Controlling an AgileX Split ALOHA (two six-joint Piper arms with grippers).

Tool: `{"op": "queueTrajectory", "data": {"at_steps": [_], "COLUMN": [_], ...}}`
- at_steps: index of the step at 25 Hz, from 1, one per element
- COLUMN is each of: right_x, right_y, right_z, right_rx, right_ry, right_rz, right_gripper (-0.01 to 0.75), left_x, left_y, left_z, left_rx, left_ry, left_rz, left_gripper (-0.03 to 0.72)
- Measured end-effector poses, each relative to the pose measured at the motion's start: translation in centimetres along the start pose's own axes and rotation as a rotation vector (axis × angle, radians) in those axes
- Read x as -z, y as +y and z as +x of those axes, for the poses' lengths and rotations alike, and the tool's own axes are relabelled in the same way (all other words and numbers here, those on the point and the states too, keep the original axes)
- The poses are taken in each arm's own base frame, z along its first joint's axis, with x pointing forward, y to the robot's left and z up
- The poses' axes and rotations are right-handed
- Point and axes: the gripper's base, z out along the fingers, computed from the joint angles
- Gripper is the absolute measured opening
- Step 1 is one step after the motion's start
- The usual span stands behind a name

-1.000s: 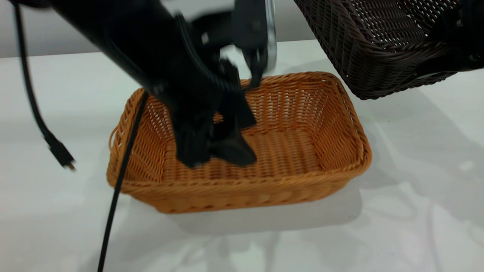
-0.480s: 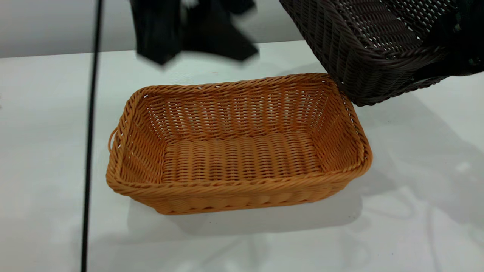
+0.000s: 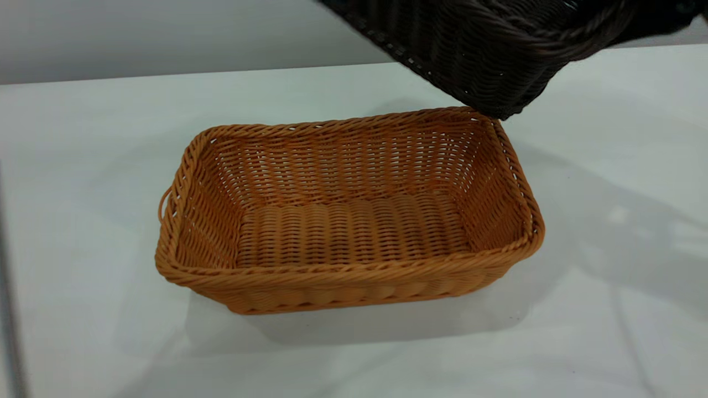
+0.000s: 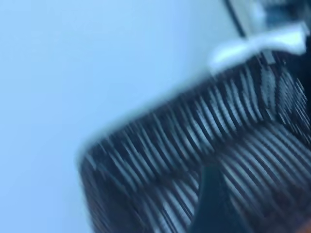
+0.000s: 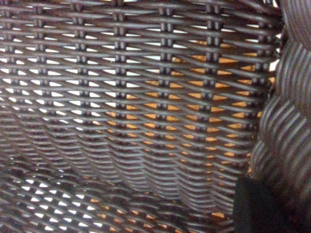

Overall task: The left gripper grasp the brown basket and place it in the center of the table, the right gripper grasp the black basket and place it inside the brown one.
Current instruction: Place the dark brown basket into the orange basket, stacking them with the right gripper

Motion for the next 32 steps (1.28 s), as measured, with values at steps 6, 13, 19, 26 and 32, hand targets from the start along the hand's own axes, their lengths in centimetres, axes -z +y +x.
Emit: {"op": "queueTrajectory", "data": {"at_steps": [6, 13, 19, 26, 32], "right_x": [1.6, 0.9, -2.6, -5.9, -6.5], "right_y": [1.1, 1.7, 3.0, 4.5, 4.5], "right_z": [-1.1, -0.4, 0.8, 1.1, 0.3], "right_rx": [0.372, 0.590, 0.643, 0.593, 0.546], "right_ry": [0.155, 0.346, 0.476, 0.501, 0.432], "right_rz": [0.195, 0.249, 0.226, 0.193, 0.223], "right_gripper": [0.120, 0.120, 0.120, 0.120, 0.120], "left_x": [2.7, 3.5, 3.4, 3.4, 3.4], "left_y": [1.8, 2.1, 2.0, 1.8, 1.6], "left_z": [-2.8, -4.0, -4.0, -4.0, -4.1], "left_rx": [0.064, 0.158, 0.163, 0.161, 0.159], "left_ry": [-0.114, -0.184, -0.185, -0.186, -0.187], "left_rz": [-0.074, -0.054, -0.039, -0.022, 0.006], "left_gripper": [0.389, 0.386, 0.386, 0.386, 0.386]}}
